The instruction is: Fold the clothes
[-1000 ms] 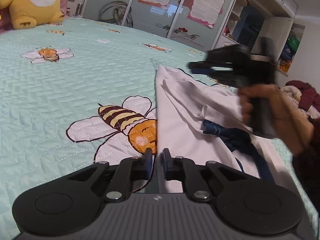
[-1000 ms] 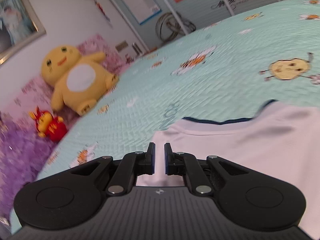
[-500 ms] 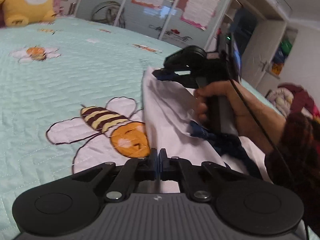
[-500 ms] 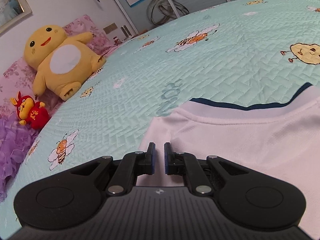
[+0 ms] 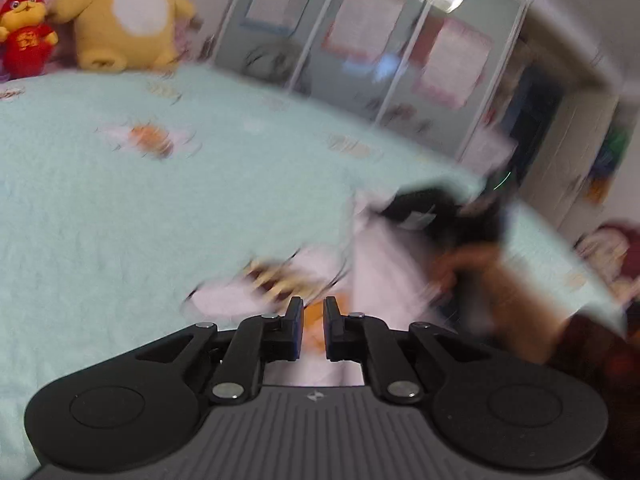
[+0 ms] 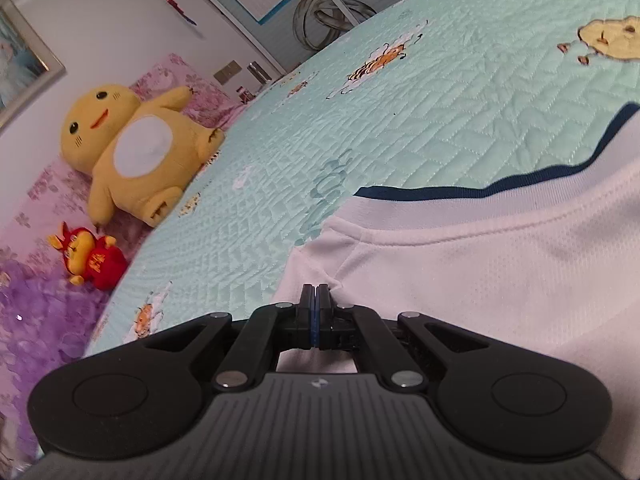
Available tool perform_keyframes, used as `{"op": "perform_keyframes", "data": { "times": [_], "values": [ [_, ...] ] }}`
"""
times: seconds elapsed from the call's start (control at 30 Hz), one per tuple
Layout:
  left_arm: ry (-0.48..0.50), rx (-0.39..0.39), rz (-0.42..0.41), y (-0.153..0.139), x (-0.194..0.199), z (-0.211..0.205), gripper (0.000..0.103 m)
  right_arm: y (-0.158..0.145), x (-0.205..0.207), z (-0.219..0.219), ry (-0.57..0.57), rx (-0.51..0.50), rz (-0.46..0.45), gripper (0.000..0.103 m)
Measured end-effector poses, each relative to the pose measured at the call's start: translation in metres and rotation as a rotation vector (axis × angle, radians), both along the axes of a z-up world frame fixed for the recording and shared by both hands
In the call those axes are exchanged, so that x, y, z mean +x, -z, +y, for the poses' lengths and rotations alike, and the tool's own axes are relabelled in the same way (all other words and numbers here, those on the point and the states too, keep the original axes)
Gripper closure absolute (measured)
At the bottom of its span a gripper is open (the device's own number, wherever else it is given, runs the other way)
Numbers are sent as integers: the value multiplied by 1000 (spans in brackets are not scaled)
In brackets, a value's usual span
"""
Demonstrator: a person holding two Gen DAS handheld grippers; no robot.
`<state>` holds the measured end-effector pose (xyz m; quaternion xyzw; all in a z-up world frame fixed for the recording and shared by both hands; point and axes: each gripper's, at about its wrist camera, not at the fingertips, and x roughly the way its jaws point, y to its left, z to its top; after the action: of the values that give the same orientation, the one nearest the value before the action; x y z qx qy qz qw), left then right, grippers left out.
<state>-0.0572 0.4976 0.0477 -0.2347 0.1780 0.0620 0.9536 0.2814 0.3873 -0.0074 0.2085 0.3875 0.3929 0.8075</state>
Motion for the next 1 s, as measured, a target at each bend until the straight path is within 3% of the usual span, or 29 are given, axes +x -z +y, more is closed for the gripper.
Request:
{"op": "perform_keyframes", "data": {
  "times": [0.1,0.2,0.23,0.33,0.43,0.5,0.57,0.6,0.7,0.8,0.87,1.0],
  "values": [
    [108,-46,39,-2,38,-2,95,0,-3,0,1,0,-20,103],
    [121,-16,218,30,92,9,93,0,-2,0,1,11,-16,103],
    [93,-2,232,32,95,14,98,1,-2,-1,0,15,-13,103],
    [-24,44,220,28,89,29,100,1,-2,0,1,14,-17,103],
    [-2,-72,156,22,76,43,100,0,-2,0,2,11,-23,103],
    [58,-53,106,17,68,35,98,0,-2,0,3,10,-27,103],
    [118,31,232,33,78,21,90,0,-3,1,3,1,-33,103],
    [125,52,219,36,75,19,90,-3,-5,4,6,-18,-45,103],
    [87,16,232,17,60,26,93,-11,-11,12,17,-85,-86,103],
    [113,-12,164,-7,24,29,93,-45,-50,0,49,-78,-209,96],
    [156,-7,143,-19,-1,23,87,-68,-78,-10,71,-69,-297,96],
    [309,6,190,-12,-40,-15,71,-109,-145,-70,106,-28,-376,89]
  ]
}}
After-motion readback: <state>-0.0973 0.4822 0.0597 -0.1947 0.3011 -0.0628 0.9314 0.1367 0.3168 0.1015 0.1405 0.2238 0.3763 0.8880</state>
